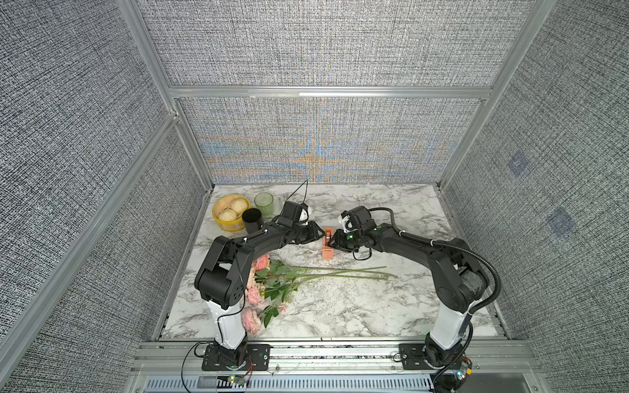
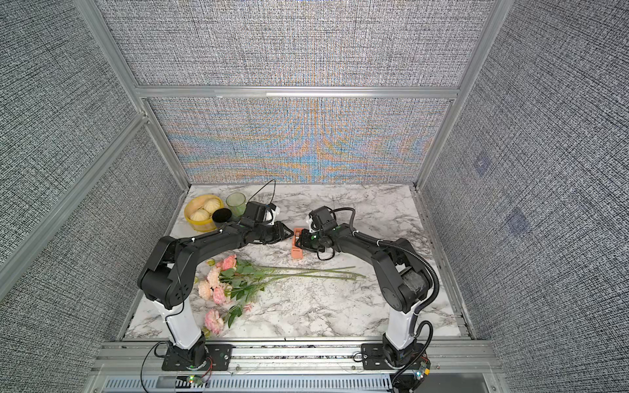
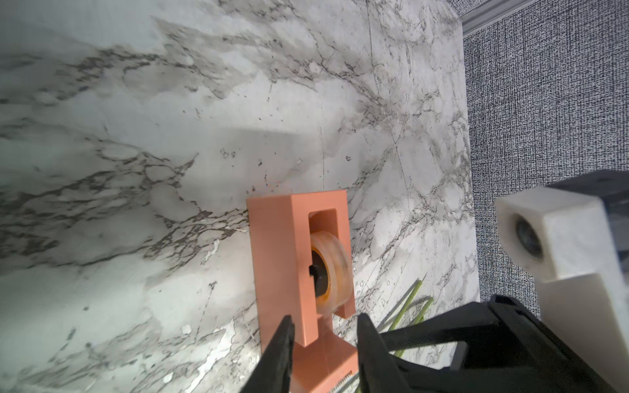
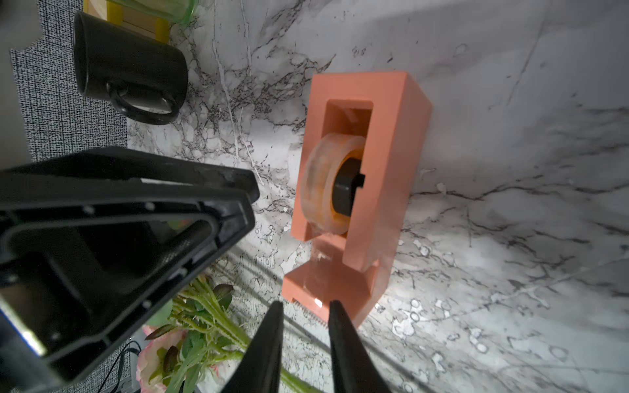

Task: Wrap bouquets with tape
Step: Pull the tape from the tape cutter.

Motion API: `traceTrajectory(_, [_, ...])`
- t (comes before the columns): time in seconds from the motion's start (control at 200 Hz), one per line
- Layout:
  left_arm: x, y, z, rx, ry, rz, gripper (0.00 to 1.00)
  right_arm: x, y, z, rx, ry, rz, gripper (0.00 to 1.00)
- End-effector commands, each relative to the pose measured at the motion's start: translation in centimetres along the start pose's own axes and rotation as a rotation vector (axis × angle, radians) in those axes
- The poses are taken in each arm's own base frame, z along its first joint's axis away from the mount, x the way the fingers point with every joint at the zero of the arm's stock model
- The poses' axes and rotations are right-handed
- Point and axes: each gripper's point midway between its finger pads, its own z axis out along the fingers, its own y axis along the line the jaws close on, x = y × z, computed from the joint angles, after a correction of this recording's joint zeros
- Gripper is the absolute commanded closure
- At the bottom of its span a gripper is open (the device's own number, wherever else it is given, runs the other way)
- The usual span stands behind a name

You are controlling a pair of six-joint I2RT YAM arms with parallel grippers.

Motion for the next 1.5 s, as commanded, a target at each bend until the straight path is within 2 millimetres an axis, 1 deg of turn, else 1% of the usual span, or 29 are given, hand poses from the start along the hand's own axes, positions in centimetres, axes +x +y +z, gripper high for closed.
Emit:
traceTrajectory(0.0, [-0.4, -0.5, 0.5, 0.041, -0.009, -0.005, 0.71, -0.5, -0.2, 0.2, 0.020, -0.016, -0.011, 0.73])
traceTrajectory(0.185, [0.0, 0.2, 1.4, 0.039, 0.010, -0.025, 0.77, -0.5, -0.7, 0.8, 0.043, -0.006, -0.011, 0.74])
traceTrajectory(0.405, [0.4, 0.9, 2.1, 0.030, 0.028, -0.037, 0.80, -0.2, -0.9, 1.6, 0.045, 0.005, -0.007, 0.75])
traceTrajectory(0.515, [0.7, 1.1, 2.4, 0.037, 0.041, -0.043, 0.83, -0.3, -0.8, 1.8, 0.042, 0.004, -0.012, 0.76])
traceTrajectory(0.72, [0.7, 1.0, 2.3, 0.040, 0.044, -0.036, 0.86, -0.6, -0.8, 1.9, 0.055, -0.001, -0.020, 0.78])
traceTrajectory(0.941, [0.9, 1.0, 2.4, 0.039, 0.051, -0.036, 0.88, -0.4, -1.1, 2.2, 0.070, 0.004, -0.017, 0.78])
traceTrajectory(1.081, [1.0, 1.1, 2.4, 0.034, 0.058, -0.038, 0.88, -0.7, -0.8, 1.9, 0.055, -0.010, -0.010, 0.81])
traceTrajectory(1.211, [1.1, 1.3, 2.4, 0.026, 0.062, -0.042, 0.89, -0.8, -0.3, 1.8, 0.033, -0.017, -0.005, 0.85])
traceTrajectory(1.496, [1.6, 2.1, 2.5, -0.011, 0.082, -0.043, 0.90, -1.0, 0.3, 1.9, 0.010, -0.016, -0.008, 0.92])
